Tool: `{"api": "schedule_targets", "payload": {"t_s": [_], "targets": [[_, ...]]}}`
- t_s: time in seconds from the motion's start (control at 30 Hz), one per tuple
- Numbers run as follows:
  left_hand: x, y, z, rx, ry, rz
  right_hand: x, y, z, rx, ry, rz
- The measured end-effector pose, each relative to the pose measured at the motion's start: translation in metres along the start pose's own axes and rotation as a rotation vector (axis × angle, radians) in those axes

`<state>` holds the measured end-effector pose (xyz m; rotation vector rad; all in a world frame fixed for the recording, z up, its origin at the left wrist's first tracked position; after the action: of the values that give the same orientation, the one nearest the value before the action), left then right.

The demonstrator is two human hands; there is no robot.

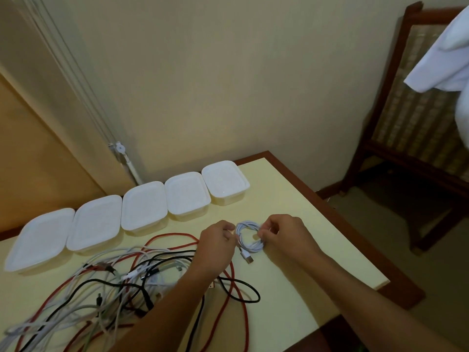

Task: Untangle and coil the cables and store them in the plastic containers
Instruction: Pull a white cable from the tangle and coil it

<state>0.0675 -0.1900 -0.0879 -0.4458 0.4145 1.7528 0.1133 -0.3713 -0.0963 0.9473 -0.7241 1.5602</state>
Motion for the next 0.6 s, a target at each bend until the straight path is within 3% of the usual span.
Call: {"api": "schedule_targets", "payload": {"t_s": [0.1,0.27,0.4,0.6], "targets": [[-0.003,-0.004,0.001,-0.105,0.03,-0.018,0.016,-0.009,0.009,-0.024,0.09,0.094],[-0.016,-0.026,0.02,-0.441,-0.071,-0.062,0.058,-0.05,0.017,-0.051,0.297,0.408],[-0.009,-0.066,0.03,-0.325,-0.203,0.032,0.069,-0.084,0.007,0.045,0.543,0.524],[0.012,-0.113,0.027,-0.183,-0.343,0.06,0.061,-0.113,0.002,0.196,0.745,0.554]]}}
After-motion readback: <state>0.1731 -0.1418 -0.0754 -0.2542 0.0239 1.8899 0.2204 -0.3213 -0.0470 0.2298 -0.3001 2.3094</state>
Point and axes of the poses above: each hand's wrist, its own y-axis away from the middle knuckle, its own z-axis out of the back of the hand, x = y × z, the point moved 2 cm from there along -y, towards the middle knuckle, and after that the axes turned 15 degrees about -y, right-handed, at the moved point
